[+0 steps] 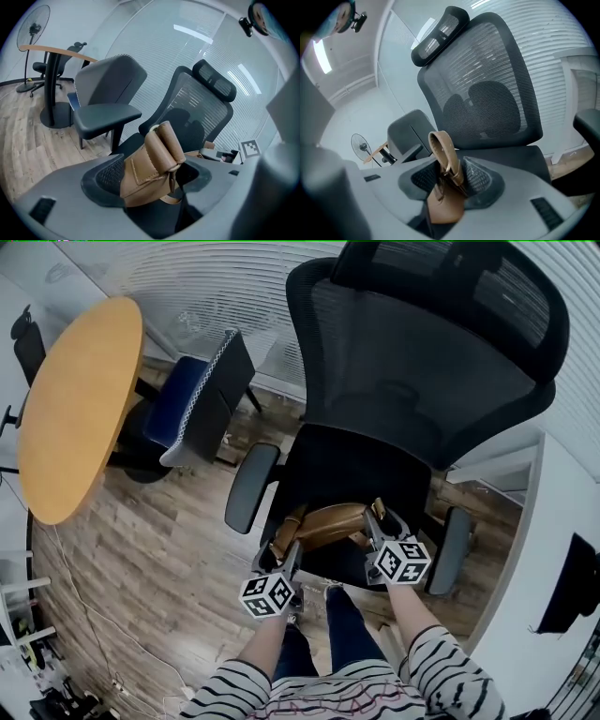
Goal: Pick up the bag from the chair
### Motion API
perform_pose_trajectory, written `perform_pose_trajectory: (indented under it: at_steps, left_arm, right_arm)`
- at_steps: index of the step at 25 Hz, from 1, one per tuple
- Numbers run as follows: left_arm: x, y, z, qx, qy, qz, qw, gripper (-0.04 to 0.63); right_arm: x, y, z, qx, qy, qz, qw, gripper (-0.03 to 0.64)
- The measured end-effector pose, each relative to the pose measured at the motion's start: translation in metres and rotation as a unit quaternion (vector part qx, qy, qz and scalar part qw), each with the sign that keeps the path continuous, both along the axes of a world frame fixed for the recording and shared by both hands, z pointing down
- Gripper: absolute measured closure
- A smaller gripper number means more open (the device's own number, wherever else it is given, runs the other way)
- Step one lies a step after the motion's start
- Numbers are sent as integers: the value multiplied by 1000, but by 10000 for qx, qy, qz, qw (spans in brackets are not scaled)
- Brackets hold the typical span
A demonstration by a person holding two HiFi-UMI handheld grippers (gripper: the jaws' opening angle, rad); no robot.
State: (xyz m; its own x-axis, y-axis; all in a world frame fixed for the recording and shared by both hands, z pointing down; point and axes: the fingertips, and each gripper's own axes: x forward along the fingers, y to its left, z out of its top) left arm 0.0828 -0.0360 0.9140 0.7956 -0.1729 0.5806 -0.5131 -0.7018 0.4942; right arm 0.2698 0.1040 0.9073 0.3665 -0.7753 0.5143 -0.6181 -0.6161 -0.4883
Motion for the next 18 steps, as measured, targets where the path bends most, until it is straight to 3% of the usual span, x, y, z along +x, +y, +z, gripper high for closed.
perform_pose_trajectory:
  at_steps: [7, 18]
  left_arm:
    - [19, -13, -1, 94, 27, 410, 9991, 302]
    - [30, -11, -7, 77, -192, 1073, 9940, 370]
  right_arm:
    - [-8, 17, 3, -241, -29, 296, 9993, 471]
    - [-22, 32, -4, -583, 176, 427, 9972, 488]
